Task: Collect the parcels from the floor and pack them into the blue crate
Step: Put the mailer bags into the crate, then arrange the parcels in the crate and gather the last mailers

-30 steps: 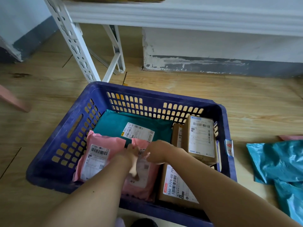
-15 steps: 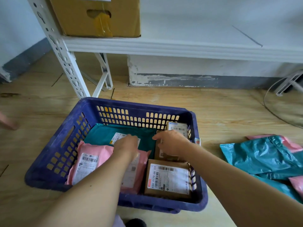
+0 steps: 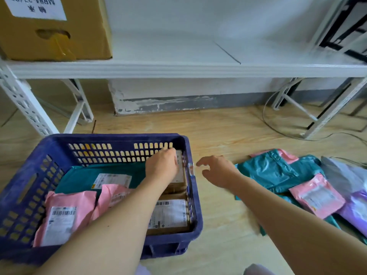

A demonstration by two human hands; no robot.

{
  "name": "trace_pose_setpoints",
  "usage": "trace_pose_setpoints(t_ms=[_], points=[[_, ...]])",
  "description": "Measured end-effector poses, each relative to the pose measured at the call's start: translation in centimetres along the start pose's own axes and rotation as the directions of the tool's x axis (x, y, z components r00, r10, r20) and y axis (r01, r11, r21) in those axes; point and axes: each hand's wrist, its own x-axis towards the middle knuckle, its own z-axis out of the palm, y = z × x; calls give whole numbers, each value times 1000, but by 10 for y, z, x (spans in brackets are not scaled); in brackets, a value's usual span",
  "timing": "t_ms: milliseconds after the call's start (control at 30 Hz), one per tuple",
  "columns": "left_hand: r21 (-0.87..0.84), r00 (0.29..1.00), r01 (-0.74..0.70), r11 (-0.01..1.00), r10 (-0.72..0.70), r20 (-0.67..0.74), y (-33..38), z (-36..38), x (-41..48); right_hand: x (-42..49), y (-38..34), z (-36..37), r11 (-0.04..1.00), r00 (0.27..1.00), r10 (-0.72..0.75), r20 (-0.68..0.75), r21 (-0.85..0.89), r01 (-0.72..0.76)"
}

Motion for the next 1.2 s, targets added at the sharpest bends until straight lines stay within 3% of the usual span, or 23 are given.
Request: trace_pose_setpoints(t_ms=[200,433,733,1000,1200], points=[[28,987,-138,990,135,86,50,10,2,-23,50,-14,996,994,88,-62,37,-86],[-6,969,-204,979,203,138,111,27,7,-40,109,-22,982,980,175,-99,94,-165],[-39,915,-332,942,332,230,188,80,11,-59,204,-17,911,924,372,-92,230,-344],[-80,899,-309,948,318,301,210,140,20,-55,270,13,817,862,504,-59,357,-453],[-191,897,-158,969,222,382,211,188,31,-35,301,48,762,838,545,22,403,-506]])
